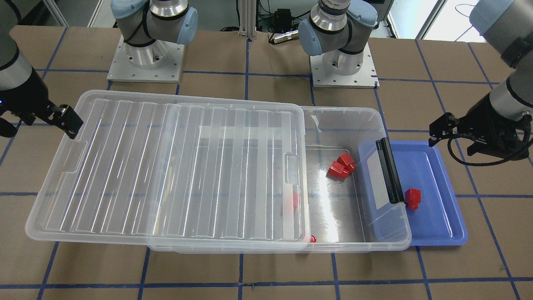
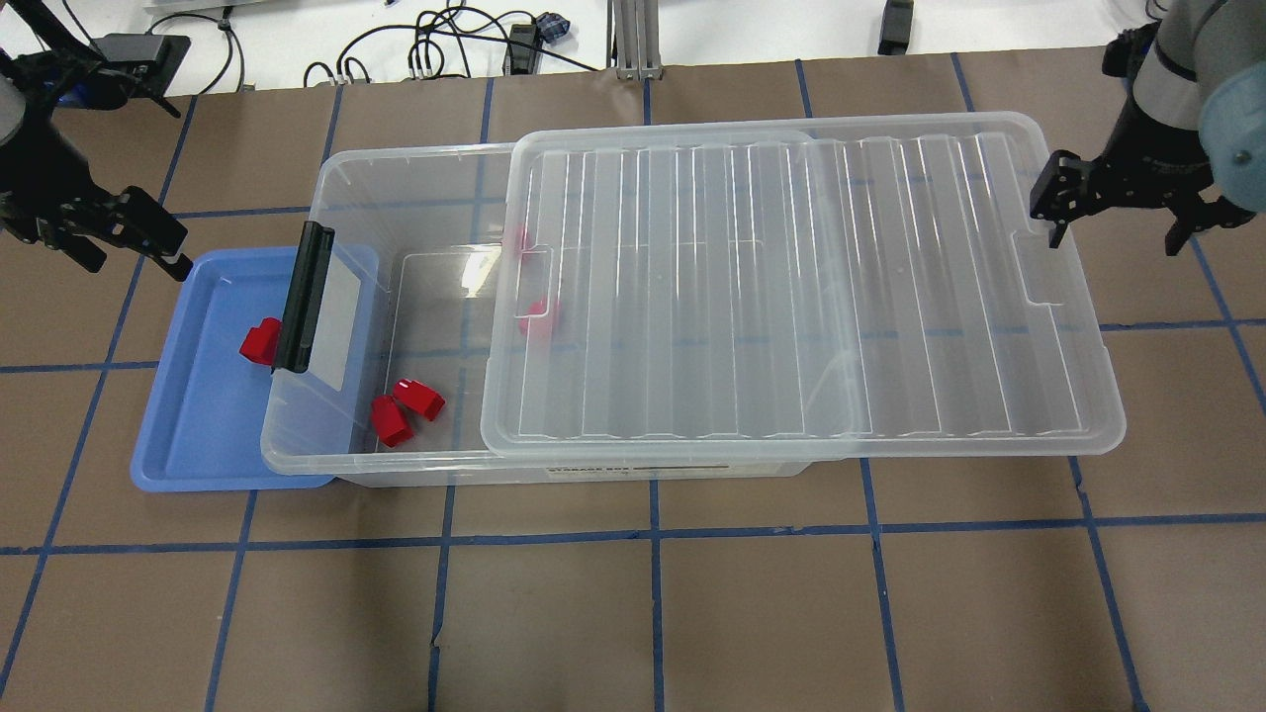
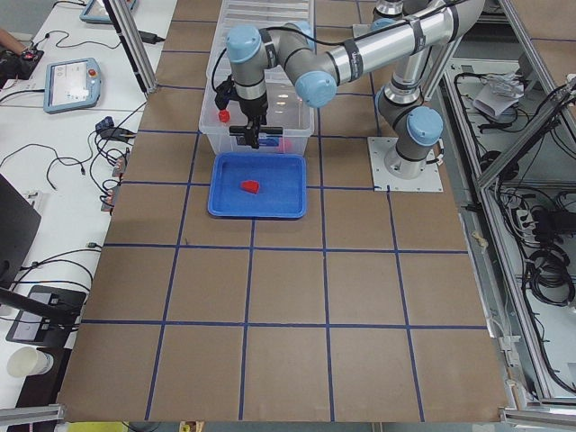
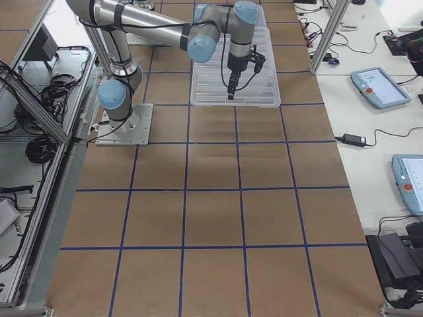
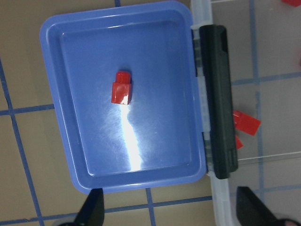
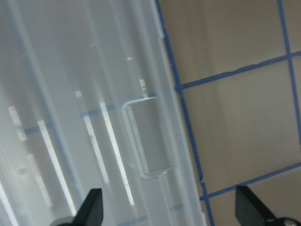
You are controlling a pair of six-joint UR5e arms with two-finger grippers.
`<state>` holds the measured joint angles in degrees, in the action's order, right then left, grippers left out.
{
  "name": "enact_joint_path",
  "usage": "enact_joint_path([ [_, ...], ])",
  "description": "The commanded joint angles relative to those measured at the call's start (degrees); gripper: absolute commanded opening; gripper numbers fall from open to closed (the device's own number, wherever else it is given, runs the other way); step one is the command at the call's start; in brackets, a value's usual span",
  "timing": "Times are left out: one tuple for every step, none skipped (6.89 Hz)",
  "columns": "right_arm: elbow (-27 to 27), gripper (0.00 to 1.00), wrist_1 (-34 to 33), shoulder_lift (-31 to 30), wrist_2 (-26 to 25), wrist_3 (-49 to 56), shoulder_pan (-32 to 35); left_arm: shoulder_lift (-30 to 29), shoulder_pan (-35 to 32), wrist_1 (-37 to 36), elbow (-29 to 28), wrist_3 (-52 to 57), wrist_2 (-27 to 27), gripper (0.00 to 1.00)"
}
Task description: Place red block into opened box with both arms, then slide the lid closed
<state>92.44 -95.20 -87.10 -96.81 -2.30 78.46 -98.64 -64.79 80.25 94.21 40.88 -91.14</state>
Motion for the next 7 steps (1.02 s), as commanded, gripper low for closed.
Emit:
enact_joint_path([
  [-5.86, 1.0, 3.26, 0.17, 6.44, -1.47, 9.99, -5.75, 2.03, -16.08, 5.35, 7.98, 0.17, 1.0],
  [-5.44, 1.0, 3.09, 0.0, 8.63, -8.53, 13.96, -7.6, 2.13, -20.09, 8.07, 9.47, 0.17, 1.0],
  [-5.0, 1.0, 3.0, 0.52, 8.3, -12.6, 15.04, -9.19, 2.13, -21.52, 9.92, 8.88, 2.87, 1.0],
  [-4.65, 1.0, 2.91, 0.53, 8.3, -12.73, 15.06, -10.6, 2.22, -23.37, 11.85, 8.7, 4.81, 1.0],
  [-4.73, 1.0, 3.0, 0.35, 8.21, -12.64, 15.06, -11.83, 2.22, -25.12, 12.48, 8.87, 4.74, 1.0],
  [-5.77, 1.0, 3.26, 0.53, 8.21, -12.38, 14.45, -13.23, 2.22, -28.1, 13.01, 8.96, 4.66, 1.0],
  [-5.87, 1.0, 3.44, 0.09, 8.3, -12.47, 14.27, -14.99, 2.22, -28.3, 12.41, 8.78, 3.61, 1.0],
])
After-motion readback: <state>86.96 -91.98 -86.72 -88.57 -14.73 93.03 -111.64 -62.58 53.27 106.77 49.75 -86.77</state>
